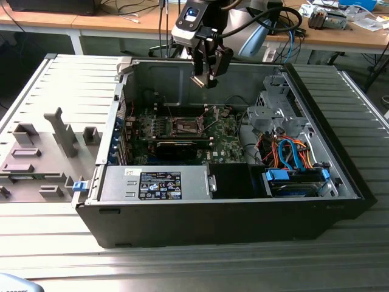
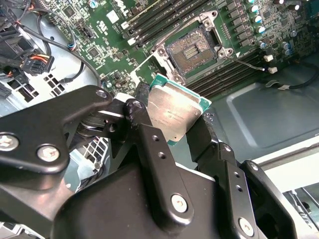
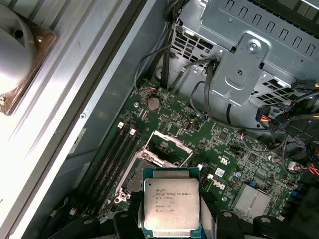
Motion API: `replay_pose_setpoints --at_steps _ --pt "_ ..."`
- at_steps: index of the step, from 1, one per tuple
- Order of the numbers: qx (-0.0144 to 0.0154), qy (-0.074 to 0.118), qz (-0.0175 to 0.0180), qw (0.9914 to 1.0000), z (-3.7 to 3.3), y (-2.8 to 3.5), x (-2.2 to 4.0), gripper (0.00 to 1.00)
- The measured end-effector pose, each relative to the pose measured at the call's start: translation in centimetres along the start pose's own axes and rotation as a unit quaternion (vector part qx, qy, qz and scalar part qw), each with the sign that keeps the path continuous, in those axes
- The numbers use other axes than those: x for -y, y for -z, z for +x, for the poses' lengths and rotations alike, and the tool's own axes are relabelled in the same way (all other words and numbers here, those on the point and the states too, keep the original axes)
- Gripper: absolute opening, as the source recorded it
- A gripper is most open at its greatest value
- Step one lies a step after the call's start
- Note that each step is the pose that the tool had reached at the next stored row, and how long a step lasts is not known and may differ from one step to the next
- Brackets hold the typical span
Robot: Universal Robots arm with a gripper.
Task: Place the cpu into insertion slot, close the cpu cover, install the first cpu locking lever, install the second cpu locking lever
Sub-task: 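Place the cpu into insertion slot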
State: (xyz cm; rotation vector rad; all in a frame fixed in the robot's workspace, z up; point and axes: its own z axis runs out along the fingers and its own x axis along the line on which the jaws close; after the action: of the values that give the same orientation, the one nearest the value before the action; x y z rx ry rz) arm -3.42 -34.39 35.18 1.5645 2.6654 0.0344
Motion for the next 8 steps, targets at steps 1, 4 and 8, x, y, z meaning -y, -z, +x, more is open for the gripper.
replay_pose_setpoints --at_steps 1,4,8 --pt "0.0001 0.000 0.0001 1.00000 0.00 0.00 0.00 0.55" --pt "0.0006 -0.002 0.0004 1.00000 0.00 0.00 0.00 0.55" --pt "0.0013 -0.003 0.0007 0.99999 0.00 -0.01 0.00 0.55"
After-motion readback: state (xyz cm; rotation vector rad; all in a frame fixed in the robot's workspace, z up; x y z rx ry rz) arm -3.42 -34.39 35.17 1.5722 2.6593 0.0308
